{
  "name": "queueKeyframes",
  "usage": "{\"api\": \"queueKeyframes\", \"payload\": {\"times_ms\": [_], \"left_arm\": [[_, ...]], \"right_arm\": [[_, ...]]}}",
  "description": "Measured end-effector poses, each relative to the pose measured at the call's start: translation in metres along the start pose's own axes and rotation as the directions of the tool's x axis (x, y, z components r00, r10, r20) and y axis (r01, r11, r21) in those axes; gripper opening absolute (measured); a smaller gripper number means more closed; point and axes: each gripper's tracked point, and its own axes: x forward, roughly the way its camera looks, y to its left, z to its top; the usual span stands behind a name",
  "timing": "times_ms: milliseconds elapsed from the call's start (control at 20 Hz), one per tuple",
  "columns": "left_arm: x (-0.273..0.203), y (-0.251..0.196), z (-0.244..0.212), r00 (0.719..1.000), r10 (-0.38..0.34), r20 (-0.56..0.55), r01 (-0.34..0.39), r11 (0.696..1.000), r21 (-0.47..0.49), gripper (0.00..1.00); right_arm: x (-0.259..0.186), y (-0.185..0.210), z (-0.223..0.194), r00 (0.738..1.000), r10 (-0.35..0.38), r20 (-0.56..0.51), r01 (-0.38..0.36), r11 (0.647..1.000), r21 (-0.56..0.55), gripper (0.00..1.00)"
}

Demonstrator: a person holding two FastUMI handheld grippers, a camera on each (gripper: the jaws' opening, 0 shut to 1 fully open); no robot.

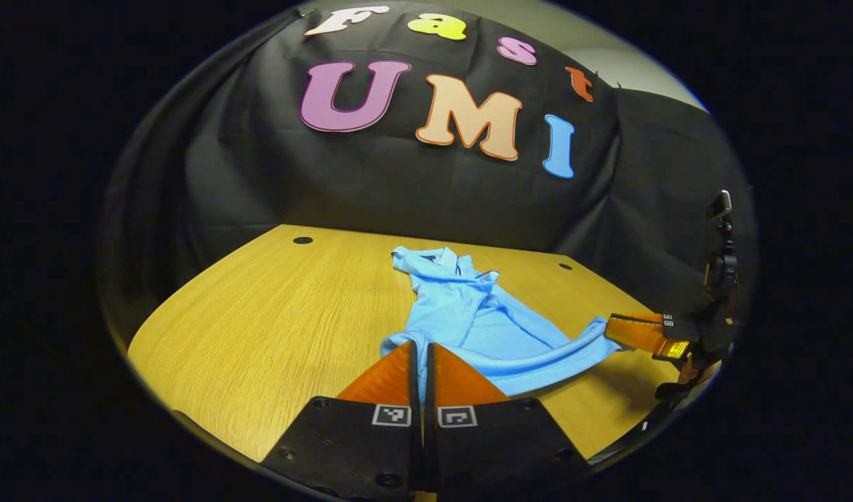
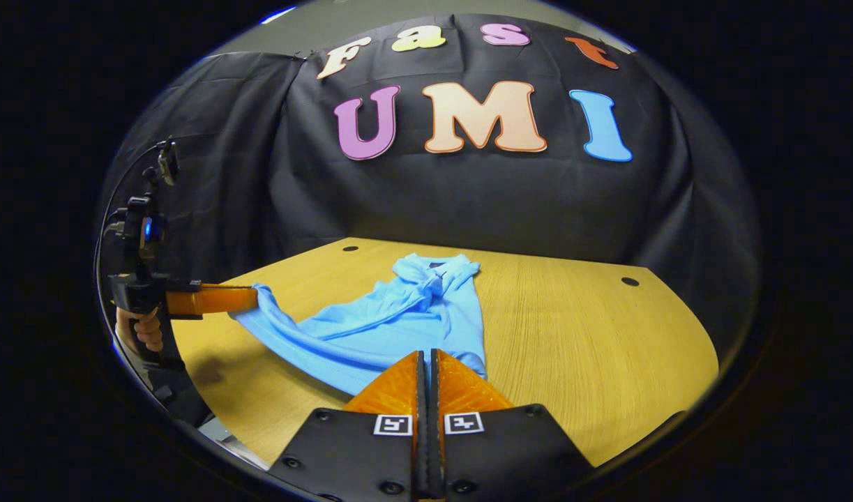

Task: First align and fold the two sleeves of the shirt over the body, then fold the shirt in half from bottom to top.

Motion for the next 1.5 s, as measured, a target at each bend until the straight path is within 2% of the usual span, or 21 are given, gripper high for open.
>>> {"api": "queueKeyframes", "payload": {"times_ms": [300, 450, 750, 900, 1050, 1300, 1500], "left_arm": [[0.054, 0.005, 0.058, 0.998, -0.013, 0.06, 0.017, 0.998, -0.065, 0.0], [0.08, 0.01, 0.09, 0.996, -0.012, 0.088, 0.017, 0.998, -0.065, 0.0], [0.147, 0.03, 0.136, 0.991, 0.044, 0.124, -0.034, 0.997, -0.075, 0.0], [0.193, 0.047, 0.137, 0.987, 0.103, 0.124, -0.095, 0.993, -0.069, 0.0], [0.236, 0.059, 0.122, 0.984, 0.149, 0.094, -0.146, 0.989, -0.036, 0.0], [0.286, 0.073, 0.096, 0.986, 0.167, 0.021, -0.166, 0.985, -0.048, 0.0], [0.308, 0.081, 0.09, 0.985, 0.173, 0.007, -0.173, 0.985, 0.019, 0.0]], "right_arm": [[0.052, -0.023, 0.059, 0.998, -0.048, 0.034, 0.048, 0.999, -0.001, 0.02], [0.081, -0.035, 0.093, 0.995, -0.073, 0.066, 0.074, 0.997, -0.013, 0.02], [0.15, -0.058, 0.135, 0.991, -0.113, 0.074, 0.111, 0.993, 0.033, 0.02], [0.195, -0.074, 0.132, 0.988, -0.148, 0.05, 0.144, 0.986, 0.082, 0.02], [0.237, -0.089, 0.11, 0.984, -0.18, -0.003, 0.178, 0.972, 0.152, 0.02], [0.287, -0.109, 0.076, 0.976, -0.194, -0.094, 0.21, 0.954, 0.213, 0.02], [0.303, -0.116, 0.069, 0.98, -0.184, -0.078, 0.198, 0.943, 0.266, 0.02]]}}
